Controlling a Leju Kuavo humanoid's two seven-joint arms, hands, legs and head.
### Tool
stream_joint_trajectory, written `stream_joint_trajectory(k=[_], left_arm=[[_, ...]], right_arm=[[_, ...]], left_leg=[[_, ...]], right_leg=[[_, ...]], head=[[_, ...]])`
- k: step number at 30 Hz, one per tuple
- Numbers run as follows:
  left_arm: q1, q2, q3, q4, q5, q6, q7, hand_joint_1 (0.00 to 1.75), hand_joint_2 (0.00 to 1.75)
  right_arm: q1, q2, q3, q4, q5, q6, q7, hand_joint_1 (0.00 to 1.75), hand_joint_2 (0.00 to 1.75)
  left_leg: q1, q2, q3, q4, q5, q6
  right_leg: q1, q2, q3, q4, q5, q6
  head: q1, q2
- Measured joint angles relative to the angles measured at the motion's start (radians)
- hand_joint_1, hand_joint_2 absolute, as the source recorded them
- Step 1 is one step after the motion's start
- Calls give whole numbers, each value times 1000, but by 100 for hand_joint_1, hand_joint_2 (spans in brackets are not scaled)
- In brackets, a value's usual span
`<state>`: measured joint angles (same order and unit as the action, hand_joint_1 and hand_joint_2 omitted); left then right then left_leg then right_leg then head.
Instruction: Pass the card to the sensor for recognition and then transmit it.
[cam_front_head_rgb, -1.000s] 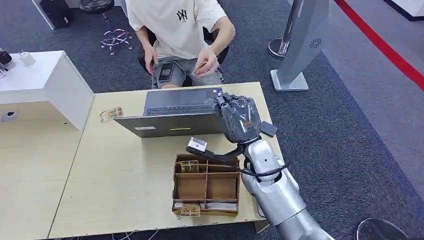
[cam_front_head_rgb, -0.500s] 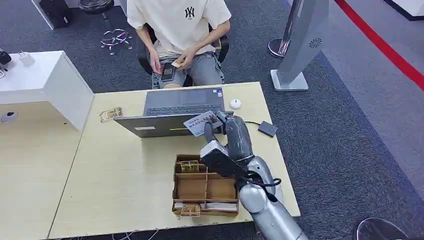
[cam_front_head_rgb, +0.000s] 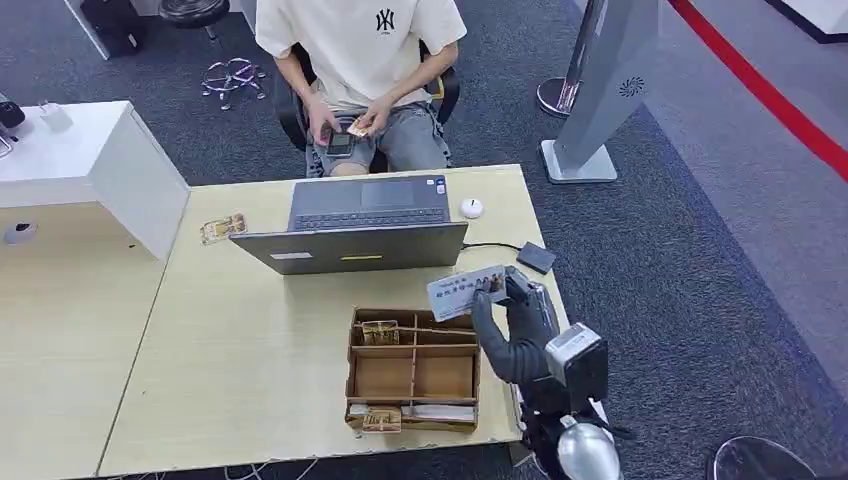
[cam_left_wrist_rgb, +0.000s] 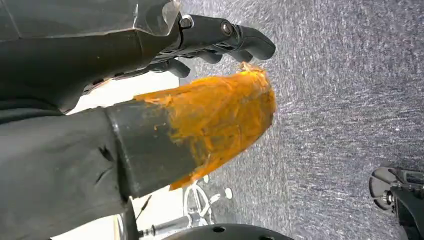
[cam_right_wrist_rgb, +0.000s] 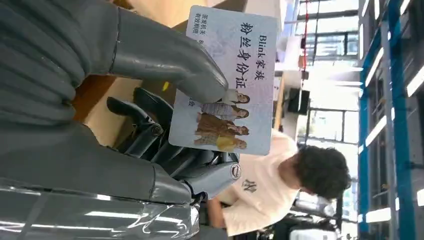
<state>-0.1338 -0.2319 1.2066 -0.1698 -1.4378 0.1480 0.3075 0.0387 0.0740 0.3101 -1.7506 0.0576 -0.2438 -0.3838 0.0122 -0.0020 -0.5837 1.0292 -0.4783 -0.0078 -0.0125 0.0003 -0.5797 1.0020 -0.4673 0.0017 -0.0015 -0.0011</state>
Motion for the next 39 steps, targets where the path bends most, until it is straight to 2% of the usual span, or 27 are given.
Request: stream_joint_trajectory(k=[7,16,29,39], left_arm=[[0,4,18,0,14,2,0,0,0],[1,7,27,0,16,2,2,0,0],[2,18,29,0,0,-3,6,0,0],[3,29,29,-2,0,-12,8,0,0]], right_arm=[[83,-22,-87,-22,-5,3,-3,175,175],[133,-31,-194,-11,0,-5,24,175,175],[142,-31,-291,133,127,-14,73,175,175],[160,-33,-377,202,108,56,91,175,175]], left_leg=[[0,0,0,0,0,0],[0,0,0,0,0,0],[0,0,0,0,0,0],[0,0,0,0,0,1]], right_leg=[[0,0,0,0,0,0],[0,0,0,0,0,0],[0,0,0,0,0,0],[0,0,0,0,0,0]], head=[[0,0],[0,0],[0,0],[0,0]])
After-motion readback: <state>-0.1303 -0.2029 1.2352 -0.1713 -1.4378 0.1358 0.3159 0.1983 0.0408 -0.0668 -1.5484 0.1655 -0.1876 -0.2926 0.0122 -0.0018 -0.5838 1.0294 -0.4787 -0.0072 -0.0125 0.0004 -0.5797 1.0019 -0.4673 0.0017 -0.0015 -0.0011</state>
